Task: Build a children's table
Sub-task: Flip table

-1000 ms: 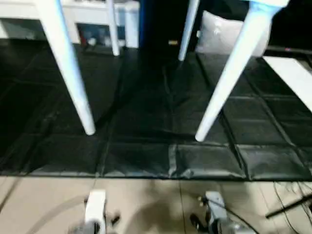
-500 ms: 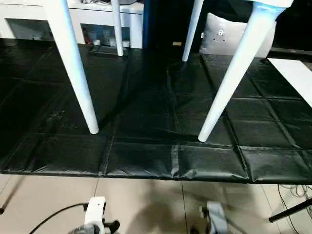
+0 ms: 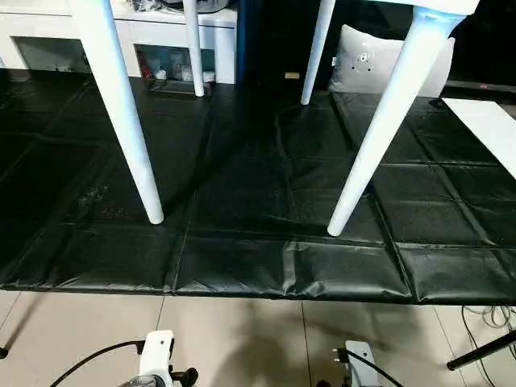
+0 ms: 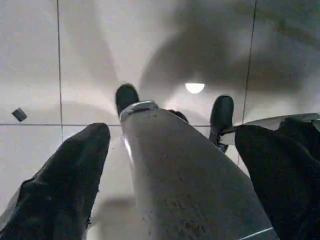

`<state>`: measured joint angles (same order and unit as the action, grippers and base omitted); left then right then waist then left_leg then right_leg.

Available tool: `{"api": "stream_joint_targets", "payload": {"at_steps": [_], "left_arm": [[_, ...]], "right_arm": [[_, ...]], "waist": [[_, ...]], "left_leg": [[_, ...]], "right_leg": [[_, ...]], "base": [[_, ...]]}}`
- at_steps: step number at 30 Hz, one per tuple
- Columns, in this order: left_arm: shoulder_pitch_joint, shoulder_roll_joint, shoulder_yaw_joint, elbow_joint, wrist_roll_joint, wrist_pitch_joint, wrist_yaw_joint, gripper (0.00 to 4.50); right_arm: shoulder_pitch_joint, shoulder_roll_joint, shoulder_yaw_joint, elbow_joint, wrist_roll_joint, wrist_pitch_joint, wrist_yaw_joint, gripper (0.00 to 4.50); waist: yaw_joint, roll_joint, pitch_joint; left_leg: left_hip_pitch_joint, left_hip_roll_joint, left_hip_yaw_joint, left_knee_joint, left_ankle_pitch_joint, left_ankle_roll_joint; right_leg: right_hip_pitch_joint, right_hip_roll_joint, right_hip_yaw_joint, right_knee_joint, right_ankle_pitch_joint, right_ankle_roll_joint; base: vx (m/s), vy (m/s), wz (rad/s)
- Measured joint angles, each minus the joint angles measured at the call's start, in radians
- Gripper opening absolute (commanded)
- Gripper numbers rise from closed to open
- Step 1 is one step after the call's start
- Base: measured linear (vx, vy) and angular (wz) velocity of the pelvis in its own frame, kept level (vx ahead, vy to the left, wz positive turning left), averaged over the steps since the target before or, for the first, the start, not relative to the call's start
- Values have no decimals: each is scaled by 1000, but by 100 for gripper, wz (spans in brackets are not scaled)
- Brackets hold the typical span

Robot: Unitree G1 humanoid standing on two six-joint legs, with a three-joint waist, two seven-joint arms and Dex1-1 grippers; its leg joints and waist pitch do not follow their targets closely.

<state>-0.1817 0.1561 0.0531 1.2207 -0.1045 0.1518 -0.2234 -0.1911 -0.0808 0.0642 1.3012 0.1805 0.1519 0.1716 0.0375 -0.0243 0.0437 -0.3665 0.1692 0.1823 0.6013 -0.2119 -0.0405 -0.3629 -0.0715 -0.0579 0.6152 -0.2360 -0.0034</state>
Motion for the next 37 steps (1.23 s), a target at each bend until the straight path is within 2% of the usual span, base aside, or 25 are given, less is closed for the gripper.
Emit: {"api": "stream_joint_targets", "payload": {"at_steps": [37], "left_arm": [[-1,0,0,0,1,0,0,443]], "right_arm": [[0,0,0,0,0,0,0,450]], "waist": [[-1,1,0]], "left_leg": [[-1,0,1,-4,0,0]], "right_leg": [[-1,0,0,-5,0,1]], "base": [[0,0,0]]}}
